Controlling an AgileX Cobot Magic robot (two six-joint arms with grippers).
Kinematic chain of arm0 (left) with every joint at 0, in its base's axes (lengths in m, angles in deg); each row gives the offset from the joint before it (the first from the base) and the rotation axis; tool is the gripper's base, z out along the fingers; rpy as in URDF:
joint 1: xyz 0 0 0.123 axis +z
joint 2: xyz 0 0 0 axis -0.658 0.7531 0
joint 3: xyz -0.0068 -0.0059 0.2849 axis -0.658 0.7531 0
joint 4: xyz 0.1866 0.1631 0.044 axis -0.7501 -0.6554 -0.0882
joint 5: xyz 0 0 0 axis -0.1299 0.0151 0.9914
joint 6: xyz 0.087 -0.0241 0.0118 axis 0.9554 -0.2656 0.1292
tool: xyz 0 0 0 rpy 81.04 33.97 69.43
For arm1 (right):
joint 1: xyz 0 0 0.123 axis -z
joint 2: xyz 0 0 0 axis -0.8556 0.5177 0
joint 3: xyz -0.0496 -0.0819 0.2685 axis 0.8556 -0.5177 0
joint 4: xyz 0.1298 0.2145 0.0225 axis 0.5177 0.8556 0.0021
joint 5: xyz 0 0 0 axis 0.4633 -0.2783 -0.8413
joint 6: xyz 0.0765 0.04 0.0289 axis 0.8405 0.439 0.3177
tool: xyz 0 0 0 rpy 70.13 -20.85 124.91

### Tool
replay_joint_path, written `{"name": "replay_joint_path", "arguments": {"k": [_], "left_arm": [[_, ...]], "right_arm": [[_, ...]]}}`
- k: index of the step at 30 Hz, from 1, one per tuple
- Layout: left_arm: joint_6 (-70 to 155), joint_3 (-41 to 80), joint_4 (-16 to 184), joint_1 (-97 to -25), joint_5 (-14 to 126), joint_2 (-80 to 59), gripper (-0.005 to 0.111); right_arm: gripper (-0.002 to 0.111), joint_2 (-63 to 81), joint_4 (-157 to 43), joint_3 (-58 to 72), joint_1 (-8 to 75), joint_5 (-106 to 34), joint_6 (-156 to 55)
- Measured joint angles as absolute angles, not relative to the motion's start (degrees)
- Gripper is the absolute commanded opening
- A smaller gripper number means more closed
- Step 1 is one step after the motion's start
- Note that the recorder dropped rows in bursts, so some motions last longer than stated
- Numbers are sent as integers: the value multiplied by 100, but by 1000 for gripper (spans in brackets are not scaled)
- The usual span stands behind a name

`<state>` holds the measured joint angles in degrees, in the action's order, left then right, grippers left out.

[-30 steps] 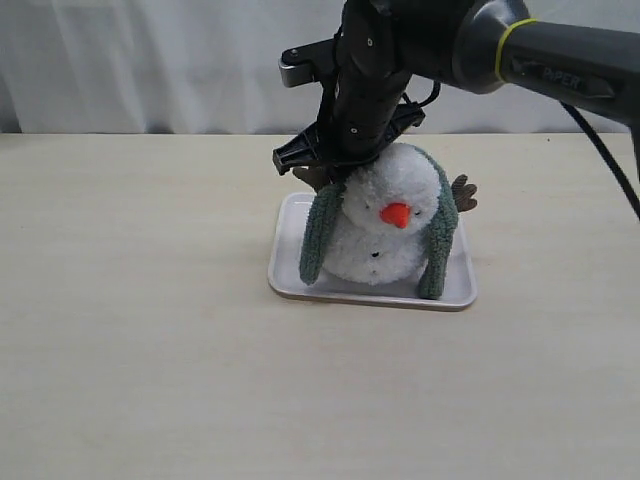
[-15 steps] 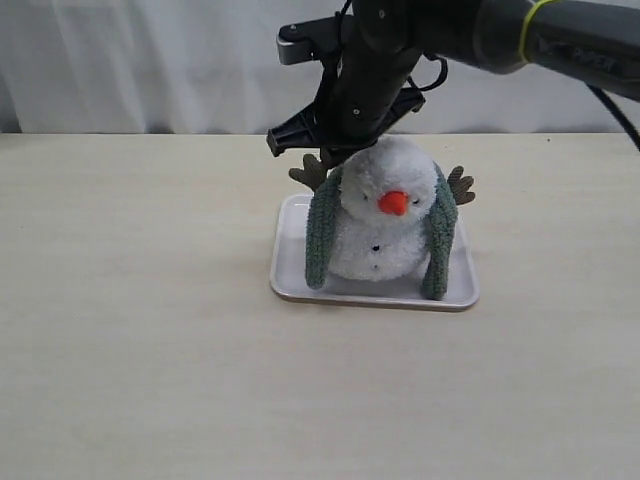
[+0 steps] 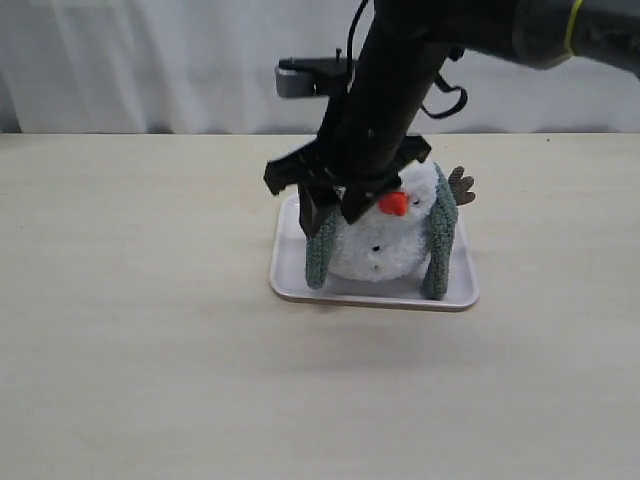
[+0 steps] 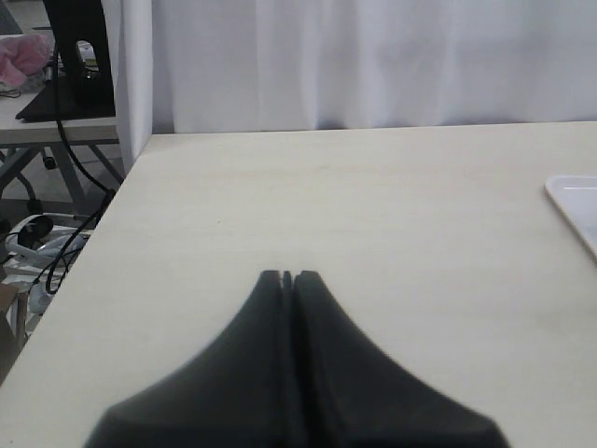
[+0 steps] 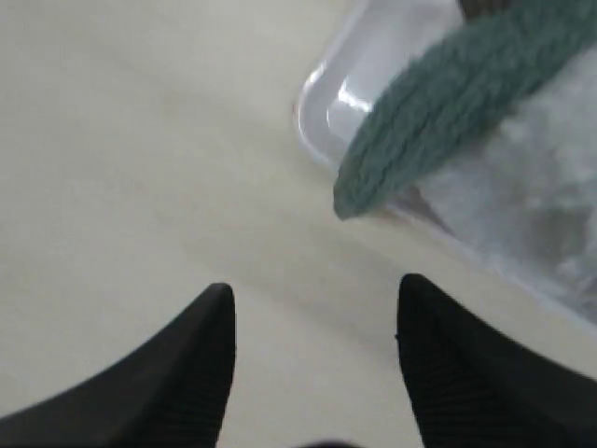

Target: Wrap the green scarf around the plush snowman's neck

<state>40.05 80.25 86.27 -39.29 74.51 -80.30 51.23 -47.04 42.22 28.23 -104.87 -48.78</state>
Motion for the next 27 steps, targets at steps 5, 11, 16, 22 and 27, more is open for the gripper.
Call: {"name": "replay_joint_path", "arguments": {"k": [5,11,16,22,27], "left_arm": [[4005,8025,8627,-3929,7451,-8030,0],[4005,8025,8627,-3929,7451,-8030,0],[4005,8025,8627,-3929,7451,-8030,0],[4005,8025,8627,-3929,7451,-8030,0],[4005,8025,8627,-3929,7451,-8030,0]], "right_arm": [[52,5123,-4750,3328,2458,-9838,-4749],[52,5123,-5498,2686,2085,-8527,-3635],[52,5123,-6200,2327,2075,-7960,-2594],[51,5283,-6398,1998,2075,-7034,-2232],[51,5479,-6398,1950,2075,-6601,-2182]]}}
